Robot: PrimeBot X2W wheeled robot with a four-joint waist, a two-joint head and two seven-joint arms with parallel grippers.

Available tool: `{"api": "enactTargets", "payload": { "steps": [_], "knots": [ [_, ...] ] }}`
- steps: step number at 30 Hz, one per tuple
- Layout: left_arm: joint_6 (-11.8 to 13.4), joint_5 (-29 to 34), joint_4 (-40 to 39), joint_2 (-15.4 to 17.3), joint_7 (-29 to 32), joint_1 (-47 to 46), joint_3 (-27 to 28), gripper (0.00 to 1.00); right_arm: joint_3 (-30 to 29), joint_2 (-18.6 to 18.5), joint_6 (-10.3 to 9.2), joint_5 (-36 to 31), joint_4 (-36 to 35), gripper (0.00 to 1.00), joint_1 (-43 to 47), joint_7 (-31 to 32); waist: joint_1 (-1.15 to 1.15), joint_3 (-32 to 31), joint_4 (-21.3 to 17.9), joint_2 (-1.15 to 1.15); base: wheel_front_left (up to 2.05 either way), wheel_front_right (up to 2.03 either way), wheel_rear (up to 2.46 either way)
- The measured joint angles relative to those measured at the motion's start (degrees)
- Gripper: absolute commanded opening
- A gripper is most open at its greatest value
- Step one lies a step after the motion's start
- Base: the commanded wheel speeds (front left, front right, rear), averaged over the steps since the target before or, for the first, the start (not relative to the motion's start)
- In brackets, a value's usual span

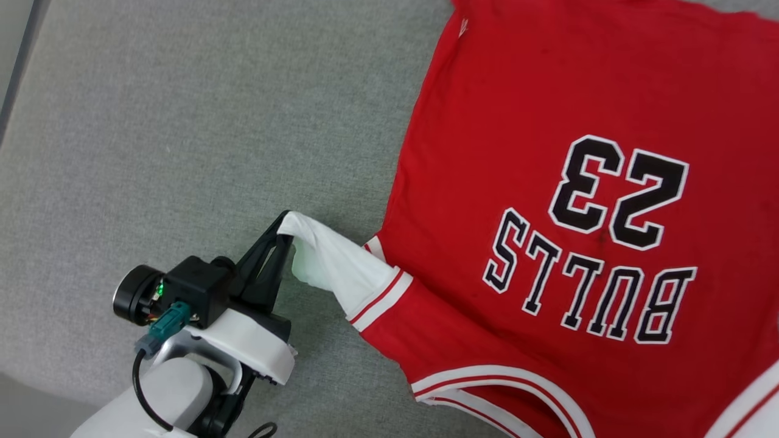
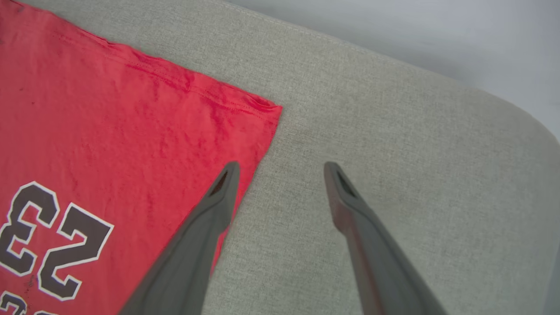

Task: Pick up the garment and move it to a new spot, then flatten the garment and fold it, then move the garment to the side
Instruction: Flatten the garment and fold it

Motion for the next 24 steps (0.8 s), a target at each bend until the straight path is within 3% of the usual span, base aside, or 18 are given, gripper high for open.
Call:
{"api": "enactTargets", "payload": {
  "steps": [11, 17, 18, 19, 24],
  "knots": [
    [-1.43, 3.9, -0.38, -2.87, 0.0, -2.29, 1.86, 0.0, -3.13, 5.1, 0.0, -6.09, 7.12, 1.0, -3.83, 2.74, 0.0, 6.91, 3.61, 0.0, 0.0, 0.0, 0.0],
    [-2.07, 5.09, 0.16, -4.2, 0.0, -2.54, 2.4, 0.0, -3.59, 4.88, -0.01, -5.13, 7.53, 1.0, -0.87, 1.97, -0.02, 7.88, 4.14, 0.0, 0.0, 0.0, 0.0],
    [-2.18, 5.12, 0.38, -4.26, 0.0, -2.54, 2.5, 0.0, -3.65, 4.91, -0.01, -4.87, 7.49, 0.31, -0.71, 1.63, -0.02, 7.8, 4.07, 0.0, 0.0, 0.0, 0.0],
    [-2.27, 5.46, 0.64, -4.28, 0.0, -2.54, 2.53, 0.0, -3.8, 4.97, 0.0, -4.38, 7.44, 0.0, -0.59, 0.78, -0.02, 7.64, 3.99, 0.0, 0.0, 0.0, 0.0],
    [-2.31, 5.94, 1.24, -4.23, 0.0, -2.25, 2.81, 0.0, -2.82, 5.39, 0.01, -3.89, 7.32, 0.0, -0.61, -3.69, -0.01, 5.76, 3.31, 0.0, 0.0, 0.0, 0.0]
  ]
}}
